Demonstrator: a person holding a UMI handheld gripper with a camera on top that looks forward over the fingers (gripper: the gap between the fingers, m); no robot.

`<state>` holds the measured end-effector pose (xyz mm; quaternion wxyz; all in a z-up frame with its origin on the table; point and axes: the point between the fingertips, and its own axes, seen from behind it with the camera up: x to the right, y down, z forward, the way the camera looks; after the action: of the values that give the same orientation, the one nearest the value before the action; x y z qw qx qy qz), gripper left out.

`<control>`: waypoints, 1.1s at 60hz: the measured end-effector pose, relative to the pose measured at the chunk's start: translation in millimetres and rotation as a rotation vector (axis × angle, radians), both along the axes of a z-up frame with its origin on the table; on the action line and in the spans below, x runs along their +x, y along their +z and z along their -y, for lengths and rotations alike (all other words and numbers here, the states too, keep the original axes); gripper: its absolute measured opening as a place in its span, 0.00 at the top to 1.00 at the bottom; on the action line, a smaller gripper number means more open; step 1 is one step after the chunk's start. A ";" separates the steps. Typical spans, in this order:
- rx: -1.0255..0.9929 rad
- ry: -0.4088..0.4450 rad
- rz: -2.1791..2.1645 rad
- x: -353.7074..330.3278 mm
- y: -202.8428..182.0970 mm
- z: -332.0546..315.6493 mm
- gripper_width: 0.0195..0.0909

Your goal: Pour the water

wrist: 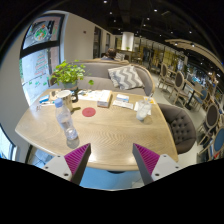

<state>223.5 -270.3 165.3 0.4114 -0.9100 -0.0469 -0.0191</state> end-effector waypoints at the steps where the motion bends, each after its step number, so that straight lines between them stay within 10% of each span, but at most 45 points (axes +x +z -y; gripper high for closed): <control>1: -0.001 0.002 -0.004 -7.5 -2.7 2.5 0.07; 39: 0.182 -0.066 -0.114 -196.4 -79.0 -121.6 0.08; 52: 0.240 -0.070 -0.102 -203.6 -94.6 -157.6 0.59; 66: 0.247 -0.086 -0.106 -205.8 -94.6 -157.6 0.77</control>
<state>17.6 -112.6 70.7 0.5210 -0.8534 0.0164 0.0058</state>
